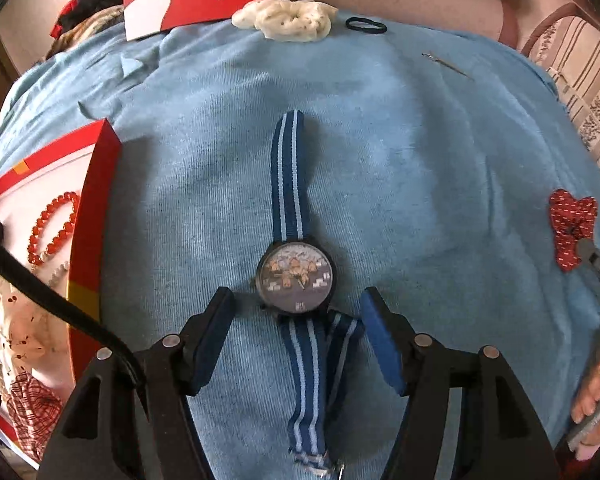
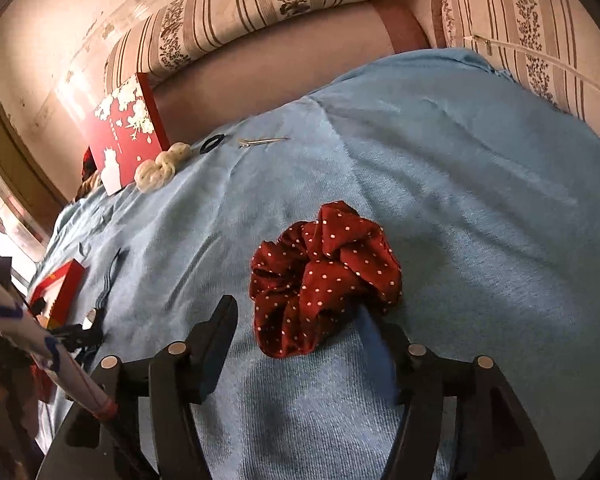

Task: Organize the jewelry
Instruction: 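Lift the watch with left gripper while right lifts the scrunchie toward the tray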

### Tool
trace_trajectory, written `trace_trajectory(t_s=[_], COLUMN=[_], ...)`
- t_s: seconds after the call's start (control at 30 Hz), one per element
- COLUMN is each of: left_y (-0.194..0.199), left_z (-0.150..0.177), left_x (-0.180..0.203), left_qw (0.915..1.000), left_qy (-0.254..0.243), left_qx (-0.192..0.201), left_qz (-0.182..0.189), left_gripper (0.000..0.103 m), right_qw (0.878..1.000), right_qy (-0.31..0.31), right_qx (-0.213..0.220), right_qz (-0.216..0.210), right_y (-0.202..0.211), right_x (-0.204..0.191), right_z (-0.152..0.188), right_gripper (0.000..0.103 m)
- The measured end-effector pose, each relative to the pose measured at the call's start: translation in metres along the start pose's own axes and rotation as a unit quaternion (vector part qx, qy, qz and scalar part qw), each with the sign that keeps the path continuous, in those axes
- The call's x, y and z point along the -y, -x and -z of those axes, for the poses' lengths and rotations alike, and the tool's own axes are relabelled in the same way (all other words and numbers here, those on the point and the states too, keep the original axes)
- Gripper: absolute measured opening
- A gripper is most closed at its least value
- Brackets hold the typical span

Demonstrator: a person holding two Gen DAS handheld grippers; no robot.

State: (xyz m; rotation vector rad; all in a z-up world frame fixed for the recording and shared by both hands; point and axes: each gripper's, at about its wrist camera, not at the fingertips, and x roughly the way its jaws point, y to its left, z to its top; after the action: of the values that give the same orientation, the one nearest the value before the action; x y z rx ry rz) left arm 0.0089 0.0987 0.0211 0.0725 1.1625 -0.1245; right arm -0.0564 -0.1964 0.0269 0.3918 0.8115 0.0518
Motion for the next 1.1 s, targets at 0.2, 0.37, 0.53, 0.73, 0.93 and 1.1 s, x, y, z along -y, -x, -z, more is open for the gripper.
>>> trace_trajectory(t_s=[0.2,0.37,0.53,0.73,0.93,1.1], left_y=[0.001,0.019,0.066,0.119,0.155,0.181], left_z=[-0.004,0.006,0.025,0.045,0.06,0.072], left_x=[0.011,0.018,0.021,0.011,-0.011,-0.036], left_qw=[0.9994,0.9981,0.9943,0.9881,0.9844,0.9793], left_qy=[-0.004,-0.013,-0.024,-0.027,-0.003,0.018], left_qx=[0.022,0.04,0.082,0.128,0.153,0.174], left_qz=[-0.028,-0.044,-0.063,-0.081,-0.088,-0.101], left_gripper=[0.042,0.042,0.042,0.042,0.042,0.042], right_qw=[1.0,0.999,0.999,0.998,0.995,0.991], right_qy=[0.0,0.014,0.023,0.06,0.103,0.133], right_qx=[-0.019,-0.038,-0.032,-0.009,0.015,0.021], right_qz=[0.011,0.021,0.028,0.022,0.002,-0.019], right_y=[-0.022,-0.029,-0.013,0.022,0.06,0.077], right_x=[0.001,-0.001,-0.011,-0.043,-0.084,-0.123], right_z=[-0.015,-0.015,-0.012,-0.012,-0.017,-0.018], right_gripper=[0.068,0.017,0.013,0.013,0.013,0.013])
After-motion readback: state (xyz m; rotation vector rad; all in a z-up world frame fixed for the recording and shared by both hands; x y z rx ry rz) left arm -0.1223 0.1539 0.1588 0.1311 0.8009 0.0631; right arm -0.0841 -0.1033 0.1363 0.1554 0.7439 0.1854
